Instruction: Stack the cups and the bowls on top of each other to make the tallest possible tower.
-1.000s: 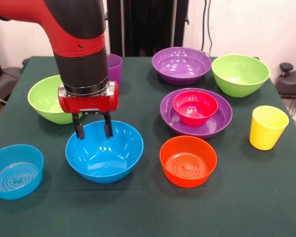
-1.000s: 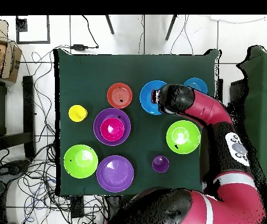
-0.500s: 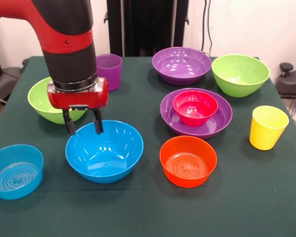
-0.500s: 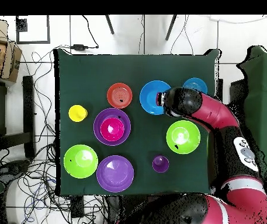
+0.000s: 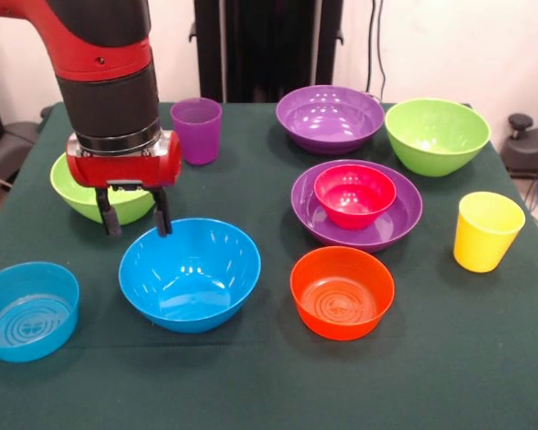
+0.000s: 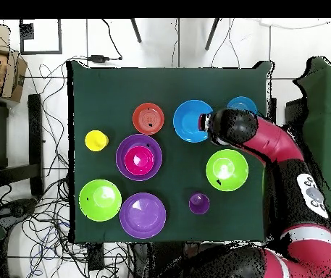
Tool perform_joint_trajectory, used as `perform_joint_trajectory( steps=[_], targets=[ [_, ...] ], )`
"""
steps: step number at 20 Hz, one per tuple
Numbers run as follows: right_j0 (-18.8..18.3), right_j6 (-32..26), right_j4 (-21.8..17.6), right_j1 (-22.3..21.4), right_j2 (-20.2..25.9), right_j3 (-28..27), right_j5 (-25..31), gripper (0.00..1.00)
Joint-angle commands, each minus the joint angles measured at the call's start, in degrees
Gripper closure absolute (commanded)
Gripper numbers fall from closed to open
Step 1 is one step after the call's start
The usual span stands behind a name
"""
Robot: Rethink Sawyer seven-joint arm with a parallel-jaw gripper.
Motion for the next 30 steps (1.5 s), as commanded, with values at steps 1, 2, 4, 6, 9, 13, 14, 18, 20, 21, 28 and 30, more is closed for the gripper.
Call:
perform_joint_trajectory(
  steps=[1,2,4,6,9,13,14,18,20,21,28,30],
  targets=[
    [0.37,-5.09,-5.21,2.39,5.90,-0.48,1.88,0.00],
    [0.41,-5.01,-5.26,2.52,5.87,-0.57,1.67,0.00],
    [0.15,-5.48,-5.36,3.70,6.15,-1.47,1.39,0.00],
    [-0.48,-6.39,-5.50,5.28,6.76,-2.29,0.83,0.00],
    [-0.89,-7.94,-5.73,7.00,7.16,-4.80,2.31,0.00],
    [-1.59,-8.27,-6.19,7.88,7.74,-5.16,2.20,0.00],
    [-1.65,-8.04,-6.35,7.81,7.81,-4.96,2.05,0.00],
    [-2.12,-7.43,-7.09,7.89,8.21,-4.42,1.03,0.00],
    [-2.31,-7.39,-7.38,7.84,8.42,-4.29,0.92,0.00],
    [-2.33,-7.34,-7.53,7.79,8.48,-4.29,1.08,0.00],
    [-2.70,-6.59,-8.63,8.30,9.09,-4.26,0.07,0.00],
    [-2.67,-6.40,-8.77,7.78,9.08,-4.06,0.49,0.00]
  ],
)
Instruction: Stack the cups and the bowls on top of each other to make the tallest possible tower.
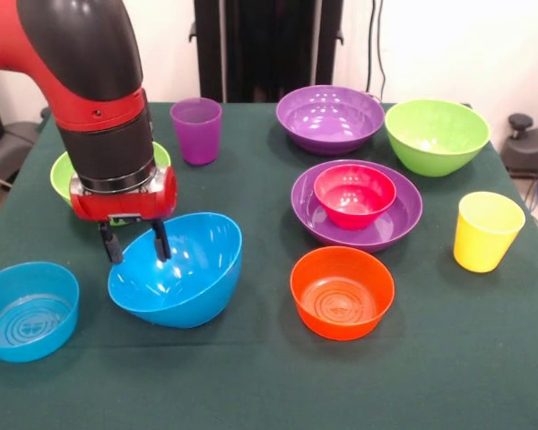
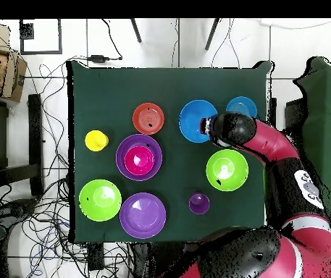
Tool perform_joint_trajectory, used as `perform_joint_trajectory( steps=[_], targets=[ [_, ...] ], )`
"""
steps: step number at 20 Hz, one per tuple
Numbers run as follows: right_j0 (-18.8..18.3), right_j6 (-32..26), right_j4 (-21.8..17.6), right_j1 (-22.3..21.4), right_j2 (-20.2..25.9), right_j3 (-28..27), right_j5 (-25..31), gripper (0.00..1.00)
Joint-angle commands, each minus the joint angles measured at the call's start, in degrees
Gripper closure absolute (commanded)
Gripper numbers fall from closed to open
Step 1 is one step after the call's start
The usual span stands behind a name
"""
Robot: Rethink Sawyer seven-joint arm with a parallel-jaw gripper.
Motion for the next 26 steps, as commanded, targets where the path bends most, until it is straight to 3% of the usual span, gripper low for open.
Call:
perform_joint_trajectory(
  steps=[1,11,26],
  targets=[
    [0.34,-6.01,-5.07,1.48,6.17,-0.69,0.58,0.00],
    [1.41,-3.63,-4.50,-2.59,5.74,1.82,2.81,0.00],
    [1.02,-4.23,-4.63,-1.94,6.23,0.64,3.02,0.00]
  ],
)
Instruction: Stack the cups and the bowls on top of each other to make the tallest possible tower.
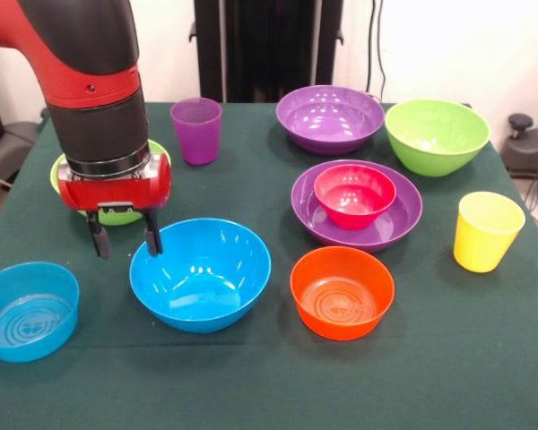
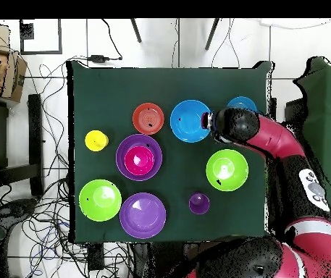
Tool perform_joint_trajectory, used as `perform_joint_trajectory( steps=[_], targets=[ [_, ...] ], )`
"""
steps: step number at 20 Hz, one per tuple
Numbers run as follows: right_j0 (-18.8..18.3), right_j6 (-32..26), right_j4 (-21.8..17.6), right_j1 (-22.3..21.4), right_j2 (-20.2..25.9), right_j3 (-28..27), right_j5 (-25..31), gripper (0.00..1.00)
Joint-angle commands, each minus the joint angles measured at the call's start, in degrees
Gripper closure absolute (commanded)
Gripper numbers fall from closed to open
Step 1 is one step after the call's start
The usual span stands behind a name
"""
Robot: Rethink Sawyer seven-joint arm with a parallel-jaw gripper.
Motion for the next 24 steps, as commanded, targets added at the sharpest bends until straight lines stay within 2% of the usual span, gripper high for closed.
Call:
perform_joint_trajectory(
  steps=[1,24],
  targets=[
    [0.93,-4.27,-3.64,1.28,5.33,0.51,2.81,0.00],
    [0.28,-4.70,-5.32,6.31,6.78,-1.25,-3.37,0.00]
  ],
)
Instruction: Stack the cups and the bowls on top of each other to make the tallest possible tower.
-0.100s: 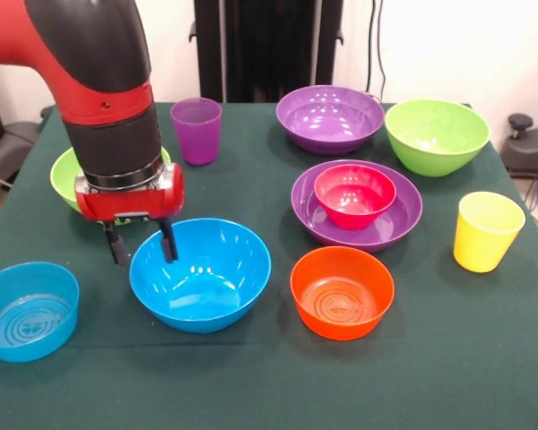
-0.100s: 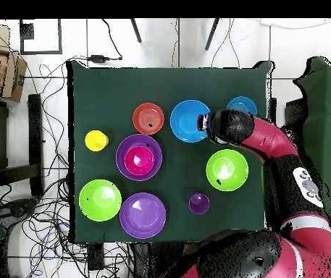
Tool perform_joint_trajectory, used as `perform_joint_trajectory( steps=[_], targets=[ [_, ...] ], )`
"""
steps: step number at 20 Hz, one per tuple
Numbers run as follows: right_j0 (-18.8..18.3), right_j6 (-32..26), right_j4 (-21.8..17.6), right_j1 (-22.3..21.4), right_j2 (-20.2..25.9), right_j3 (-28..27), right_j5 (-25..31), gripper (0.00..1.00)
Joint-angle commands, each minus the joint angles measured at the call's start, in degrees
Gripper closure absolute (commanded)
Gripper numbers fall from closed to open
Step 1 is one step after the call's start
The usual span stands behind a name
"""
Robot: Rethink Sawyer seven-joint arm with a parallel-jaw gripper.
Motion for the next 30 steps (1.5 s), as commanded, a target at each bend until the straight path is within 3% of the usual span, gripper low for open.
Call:
perform_joint_trajectory(
  steps=[1,21,22,30],
  targets=[
    [0.26,-4.70,-5.35,3.83,5.75,-1.24,-3.33,0.00],
    [-0.61,-3.90,-5.18,4.51,6.93,-1.00,-5.30,0.00],
    [-0.71,-3.36,-5.00,4.46,7.01,-0.77,-5.89,1.00],
    [-0.05,-2.73,-4.86,2.97,6.51,0.10,-4.19,1.00]
  ],
)
